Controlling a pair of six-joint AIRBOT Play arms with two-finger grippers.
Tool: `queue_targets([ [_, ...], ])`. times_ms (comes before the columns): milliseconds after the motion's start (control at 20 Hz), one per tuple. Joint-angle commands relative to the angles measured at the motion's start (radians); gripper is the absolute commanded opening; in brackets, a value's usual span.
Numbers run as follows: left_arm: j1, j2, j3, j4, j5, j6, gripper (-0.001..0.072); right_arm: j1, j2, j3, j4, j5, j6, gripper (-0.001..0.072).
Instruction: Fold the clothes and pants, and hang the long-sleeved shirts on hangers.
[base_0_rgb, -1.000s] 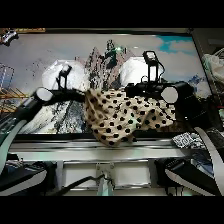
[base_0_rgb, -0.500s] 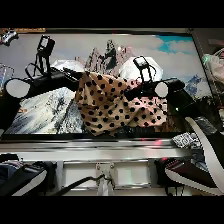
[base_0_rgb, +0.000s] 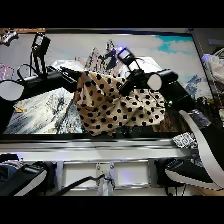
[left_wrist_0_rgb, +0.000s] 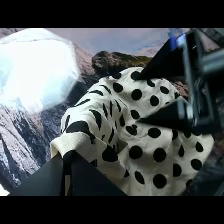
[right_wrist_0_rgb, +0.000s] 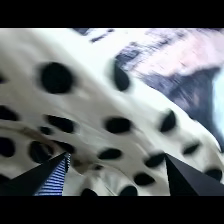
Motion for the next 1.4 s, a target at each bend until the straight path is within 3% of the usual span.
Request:
queue_targets([
  [0, 0.000, 0.006, 0.001, 0.000, -0.019, 0.000, 0.0010, 0.087, -0.037, 0.020, -0.016, -0.077, -0.137, 0.0716],
  [400, 0.000, 0.072, 0.001, 0.000, -0.068, 0.000, 0.0010, 0.103, -0.166, 0.021, 0.066, -0.257, -0.144, 0.0696],
  [450, 0.000, 0.079, 0.001, 0.000, -0.068, 0.000, 0.0010, 0.103, -0.180, 0.021, 0.075, -0.305, -0.141, 0.0616],
  [650, 0.000, 0.086, 0.001, 0.011, -0.067, 0.001, 0.0010, 0.102, -0.172, 0.028, 0.074, -0.377, -0.136, 0.0041],
  [850, 0.000, 0.084, 0.001, 0.012, -0.009, 0.001, 0.0010, 0.101, -0.110, 0.042, 0.068, -0.380, -0.132, 0.0020],
  [1050, -0.001, 0.085, 0.037, 0.002, 0.264, 0.083, 0.0010, 0.103, 0.024, 0.088, 0.055, -0.385, -0.132, 0.0020],
  [1200, -0.016, 0.085, 0.160, -0.008, 0.428, 0.097, 0.0010, 0.103, 0.115, 0.212, 0.055, -0.373, -0.111, 0.0021],
  [1350, -0.095, 0.083, 0.298, -0.008, 0.528, 0.100, 0.0009, 0.113, 0.172, 0.393, 0.055, -0.224, -0.079, 0.0021],
])
